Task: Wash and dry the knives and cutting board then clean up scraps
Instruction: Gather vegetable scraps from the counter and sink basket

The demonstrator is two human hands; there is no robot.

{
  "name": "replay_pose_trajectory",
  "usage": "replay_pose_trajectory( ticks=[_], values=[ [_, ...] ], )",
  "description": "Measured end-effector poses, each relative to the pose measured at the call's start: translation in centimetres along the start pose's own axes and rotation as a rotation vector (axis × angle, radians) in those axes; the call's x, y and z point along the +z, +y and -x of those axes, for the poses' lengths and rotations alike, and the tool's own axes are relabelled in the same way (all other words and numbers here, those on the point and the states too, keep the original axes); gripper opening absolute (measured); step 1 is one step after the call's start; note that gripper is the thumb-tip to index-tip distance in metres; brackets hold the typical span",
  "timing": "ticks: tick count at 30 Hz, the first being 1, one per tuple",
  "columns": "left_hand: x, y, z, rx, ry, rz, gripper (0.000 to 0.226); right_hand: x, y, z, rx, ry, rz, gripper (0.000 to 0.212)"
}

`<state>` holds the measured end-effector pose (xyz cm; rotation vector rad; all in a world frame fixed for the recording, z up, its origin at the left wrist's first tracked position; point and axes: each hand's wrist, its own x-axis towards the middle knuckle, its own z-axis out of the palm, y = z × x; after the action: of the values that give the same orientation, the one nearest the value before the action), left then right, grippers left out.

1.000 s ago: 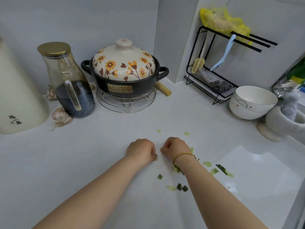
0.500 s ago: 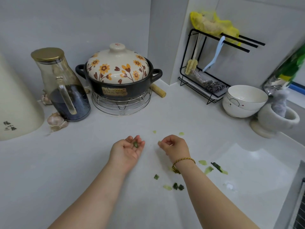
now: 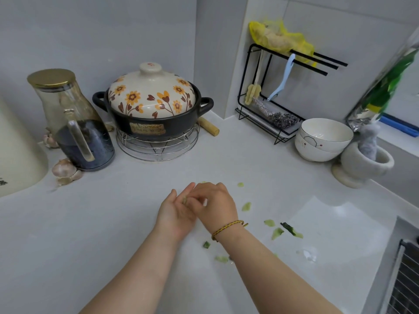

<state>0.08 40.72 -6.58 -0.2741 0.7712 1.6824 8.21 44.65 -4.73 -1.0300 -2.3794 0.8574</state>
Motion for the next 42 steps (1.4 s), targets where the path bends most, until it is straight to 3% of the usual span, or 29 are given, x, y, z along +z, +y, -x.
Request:
replay_pose_trajectory(
  ticks=[2, 4, 8, 13, 18, 23, 30, 31, 33, 34, 36, 38, 42],
  values=[
    [0.1, 0.3, 0.0, 0.044, 0.039, 0.0, 0.046, -0.4, 0.7, -0.5, 0.004, 0.066, -0.06, 0.016],
    [-0.2, 0.8, -0.2, 0.089, 0.054, 0.02, 0.044, -1.2, 1.8, -1.2, 0.085, 0.111, -0.1, 0.016],
    [-1.2, 1.9, -0.3, 0.126, 0.05, 0.027, 0.041, -1.8, 4.3, -3.6, 0.311, -0.03, 0.012, 0.026],
    [-2.3, 2.5, -0.8, 0.134, 0.044, 0.018, 0.039, 0.3, 4.0, -6.6, 0.305, -0.211, 0.162, 0.032],
    [-3.1, 3.2, -1.2, 0.141, 0.063, 0.024, 0.037, 1.3, 3.8, -7.9, 0.372, -0.221, 0.196, 0.013],
    [-3.2, 2.8, -1.4, 0.125, 0.059, 0.037, 0.042, 1.1, 4.1, -7.7, 0.391, -0.213, 0.181, 0.025],
    [-3.4, 2.3, -1.4, 0.121, -0.013, 0.099, 0.064, 0.6, 4.0, -7.9, 0.409, -0.267, 0.262, 0.025],
    [-3.4, 2.3, -1.3, 0.115, -0.026, 0.095, 0.06, 0.5, 4.0, -7.7, 0.386, -0.262, 0.263, 0.023],
    [-3.2, 2.6, -1.0, 0.101, -0.062, 0.085, 0.028, -0.1, 4.4, -7.0, 0.333, -0.216, 0.229, 0.015],
    [-3.0, 2.7, -0.8, 0.107, -0.079, 0.095, 0.034, -0.8, 4.8, -6.6, 0.33, -0.168, 0.184, 0.012],
    [-3.6, 2.8, -1.3, 0.096, -0.117, 0.076, 0.07, -2.6, 6.1, -6.1, 0.369, -0.05, 0.061, 0.008],
    [-3.8, 2.7, -1.4, 0.103, -0.123, 0.072, 0.075, -4.4, 7.8, -5.6, 0.431, 0.033, -0.006, 0.015],
    [-3.4, 2.3, -1.3, 0.091, -0.127, 0.068, 0.075, -5.7, 9.8, -5.0, 0.503, -0.001, -0.007, 0.034]
  ],
)
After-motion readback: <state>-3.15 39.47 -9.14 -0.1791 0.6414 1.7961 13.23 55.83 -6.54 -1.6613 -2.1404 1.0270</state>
